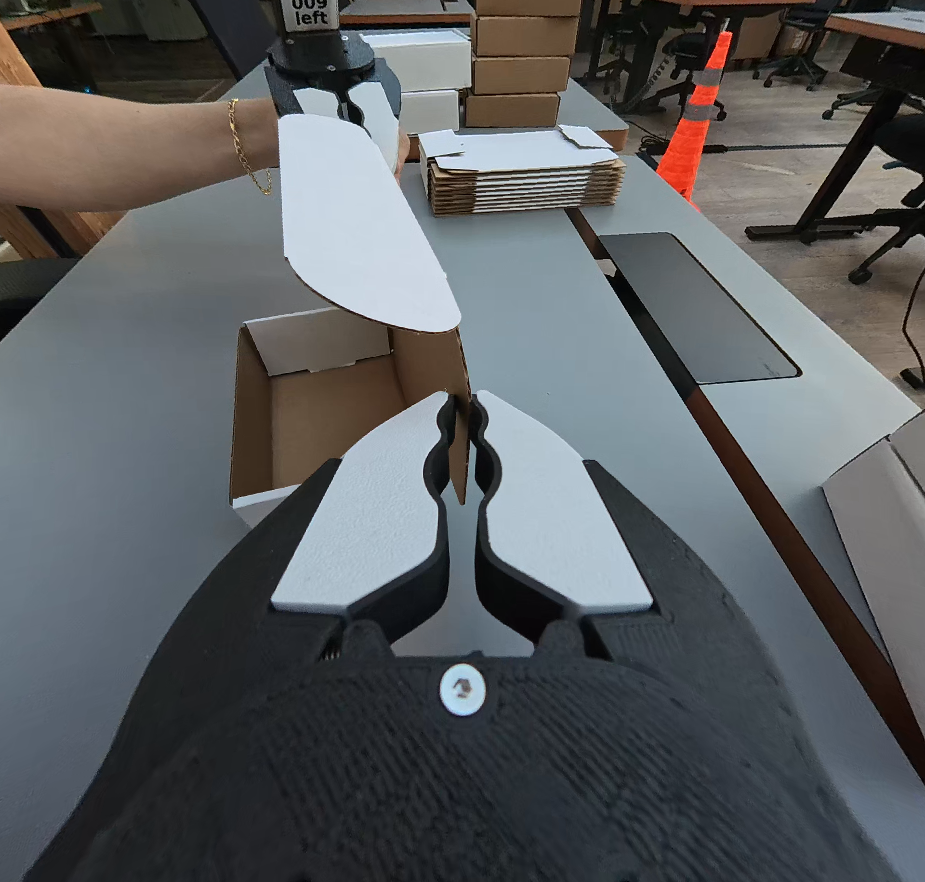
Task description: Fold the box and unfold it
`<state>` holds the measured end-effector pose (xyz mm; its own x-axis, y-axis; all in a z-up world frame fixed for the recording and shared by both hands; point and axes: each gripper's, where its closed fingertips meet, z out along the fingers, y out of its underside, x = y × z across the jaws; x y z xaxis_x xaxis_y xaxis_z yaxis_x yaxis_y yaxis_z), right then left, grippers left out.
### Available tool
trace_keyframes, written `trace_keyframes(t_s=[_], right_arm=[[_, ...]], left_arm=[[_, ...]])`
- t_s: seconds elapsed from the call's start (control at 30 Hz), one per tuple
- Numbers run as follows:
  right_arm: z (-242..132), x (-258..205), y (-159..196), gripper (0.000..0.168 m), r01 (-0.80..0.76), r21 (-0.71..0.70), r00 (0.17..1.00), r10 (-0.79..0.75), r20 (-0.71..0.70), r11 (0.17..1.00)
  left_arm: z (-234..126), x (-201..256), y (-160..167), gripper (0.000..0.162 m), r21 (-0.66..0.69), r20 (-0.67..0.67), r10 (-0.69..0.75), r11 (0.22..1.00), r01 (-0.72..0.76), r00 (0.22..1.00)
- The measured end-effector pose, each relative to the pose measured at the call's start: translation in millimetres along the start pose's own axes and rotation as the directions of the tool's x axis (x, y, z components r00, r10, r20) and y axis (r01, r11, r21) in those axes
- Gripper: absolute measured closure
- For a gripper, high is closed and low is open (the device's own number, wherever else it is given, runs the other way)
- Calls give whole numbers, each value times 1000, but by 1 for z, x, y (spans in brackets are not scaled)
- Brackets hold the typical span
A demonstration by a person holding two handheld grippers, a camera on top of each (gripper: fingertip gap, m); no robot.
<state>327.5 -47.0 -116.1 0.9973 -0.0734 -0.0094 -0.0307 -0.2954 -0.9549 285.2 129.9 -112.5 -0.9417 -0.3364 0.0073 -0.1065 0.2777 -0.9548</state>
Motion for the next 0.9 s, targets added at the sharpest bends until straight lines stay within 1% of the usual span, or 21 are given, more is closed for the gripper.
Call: trace_keyframes(t_s=[0.13,0.27,0.33,0.4,0.47,0.53,0.63,0.67,0.73,0.8,0.9], right_arm=[[1,-6,-3,166,-28,5,999,29,-40,1000],[5,-2,-5,166,-64,7,977,64,-204,998],[7,5,-6,166,-99,18,941,100,-323,995],[10,9,-10,167,-126,50,889,135,-437,991],[17,10,-17,167,-171,127,834,212,-510,977],[24,9,-23,167,-217,229,763,312,-566,949],[30,10,-21,166,-218,289,623,361,-694,932],[34,8,-21,166,-208,303,596,367,-714,930],[41,2,-21,166,-197,333,560,384,-734,922],[44,-2,-21,164,-188,390,518,429,-740,901],[49,-5,-21,162,-203,516,480,544,-688,832]], left_arm=[[-3,-6,2,160,-7,67,-17,1000,17,998],[-2,-15,2,160,-14,221,-86,996,92,971],[1,-21,1,161,-19,344,-125,990,140,931],[1,-28,-1,160,-21,474,-139,985,169,869],[-1,-37,0,160,7,611,-197,970,244,766],[-3,-44,2,161,77,712,-263,951,300,651],[0,-43,0,161,148,791,-306,936,320,530],[-2,-43,-1,161,155,823,-298,937,313,484],[-4,-42,-2,161,192,856,-313,931,309,411],[-3,-40,-1,160,228,864,-341,921,315,371],[-2,-39,1,160,230,893,-326,923,308,311]])
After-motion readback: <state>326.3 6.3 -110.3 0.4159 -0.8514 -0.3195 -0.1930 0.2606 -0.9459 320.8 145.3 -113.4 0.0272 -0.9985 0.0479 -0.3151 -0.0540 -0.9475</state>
